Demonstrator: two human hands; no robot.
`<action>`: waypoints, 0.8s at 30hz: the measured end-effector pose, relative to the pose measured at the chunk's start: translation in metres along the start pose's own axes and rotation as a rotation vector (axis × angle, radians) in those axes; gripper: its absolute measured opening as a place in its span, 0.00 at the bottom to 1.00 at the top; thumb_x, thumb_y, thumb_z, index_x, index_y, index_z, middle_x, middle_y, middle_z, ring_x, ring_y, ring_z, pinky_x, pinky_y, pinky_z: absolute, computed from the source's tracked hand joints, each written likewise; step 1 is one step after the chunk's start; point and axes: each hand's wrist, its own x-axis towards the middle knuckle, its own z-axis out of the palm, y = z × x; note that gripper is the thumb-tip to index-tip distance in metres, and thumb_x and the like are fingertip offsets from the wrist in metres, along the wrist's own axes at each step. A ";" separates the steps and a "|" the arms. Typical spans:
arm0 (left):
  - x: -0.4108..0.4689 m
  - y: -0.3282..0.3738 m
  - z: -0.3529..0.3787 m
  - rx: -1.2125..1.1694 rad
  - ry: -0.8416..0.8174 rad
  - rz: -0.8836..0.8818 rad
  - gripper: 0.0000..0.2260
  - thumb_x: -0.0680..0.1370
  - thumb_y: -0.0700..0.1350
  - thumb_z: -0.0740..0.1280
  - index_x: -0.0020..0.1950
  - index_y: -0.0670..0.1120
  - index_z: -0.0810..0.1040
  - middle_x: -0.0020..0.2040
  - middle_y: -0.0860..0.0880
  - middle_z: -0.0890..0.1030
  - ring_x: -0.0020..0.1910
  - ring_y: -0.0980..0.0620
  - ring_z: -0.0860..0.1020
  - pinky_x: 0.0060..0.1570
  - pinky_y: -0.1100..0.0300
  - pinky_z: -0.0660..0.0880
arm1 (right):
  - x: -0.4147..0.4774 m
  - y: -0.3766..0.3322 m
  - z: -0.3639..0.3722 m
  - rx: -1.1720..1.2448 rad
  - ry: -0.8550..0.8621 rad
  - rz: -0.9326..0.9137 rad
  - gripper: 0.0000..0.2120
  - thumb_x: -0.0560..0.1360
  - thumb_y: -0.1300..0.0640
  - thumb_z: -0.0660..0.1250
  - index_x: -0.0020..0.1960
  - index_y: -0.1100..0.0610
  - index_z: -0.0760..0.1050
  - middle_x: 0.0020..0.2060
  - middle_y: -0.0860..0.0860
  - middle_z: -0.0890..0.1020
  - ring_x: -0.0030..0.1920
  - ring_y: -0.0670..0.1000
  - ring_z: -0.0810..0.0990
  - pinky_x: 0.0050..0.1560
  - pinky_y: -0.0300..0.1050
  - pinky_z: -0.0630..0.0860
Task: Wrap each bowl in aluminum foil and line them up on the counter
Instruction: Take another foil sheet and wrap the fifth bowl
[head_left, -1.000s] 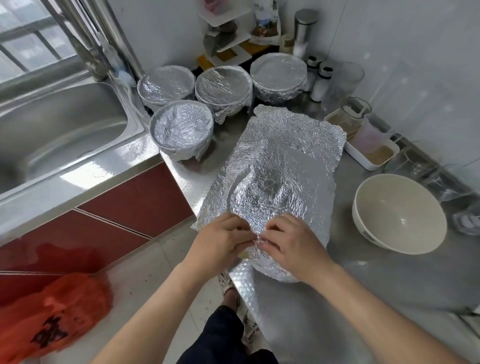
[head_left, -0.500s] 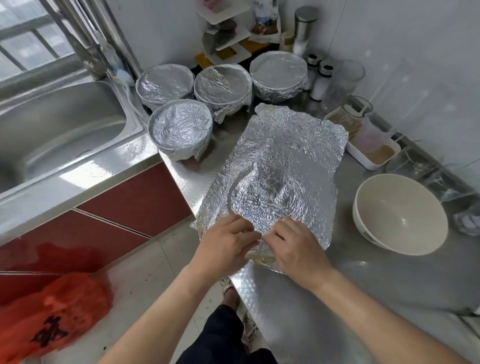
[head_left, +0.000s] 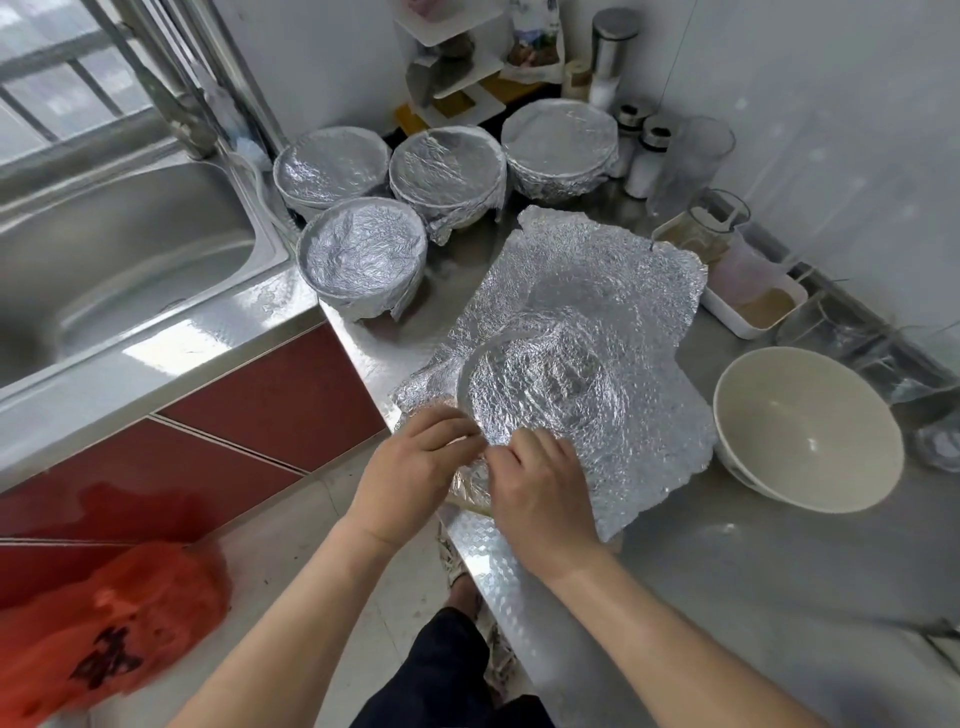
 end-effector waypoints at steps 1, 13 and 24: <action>-0.002 -0.002 0.000 -0.001 -0.017 -0.023 0.06 0.75 0.37 0.70 0.49 0.43 0.85 0.50 0.49 0.83 0.53 0.47 0.80 0.53 0.54 0.77 | 0.000 -0.002 0.002 0.009 -0.022 0.014 0.05 0.74 0.62 0.64 0.40 0.58 0.76 0.36 0.52 0.74 0.38 0.54 0.73 0.36 0.48 0.70; -0.002 0.017 0.002 -0.165 -0.146 -0.074 0.06 0.75 0.45 0.71 0.50 0.47 0.85 0.49 0.51 0.82 0.52 0.49 0.79 0.44 0.51 0.79 | -0.010 0.047 -0.014 0.212 -0.201 -0.130 0.14 0.78 0.52 0.61 0.54 0.58 0.81 0.56 0.51 0.81 0.59 0.54 0.78 0.58 0.53 0.76; -0.003 0.013 0.005 -0.037 -0.106 0.098 0.04 0.77 0.42 0.69 0.48 0.45 0.84 0.46 0.50 0.82 0.47 0.49 0.76 0.47 0.60 0.74 | -0.012 0.047 -0.013 -0.010 -0.126 -0.250 0.02 0.72 0.60 0.70 0.43 0.55 0.78 0.39 0.49 0.76 0.40 0.53 0.73 0.41 0.46 0.66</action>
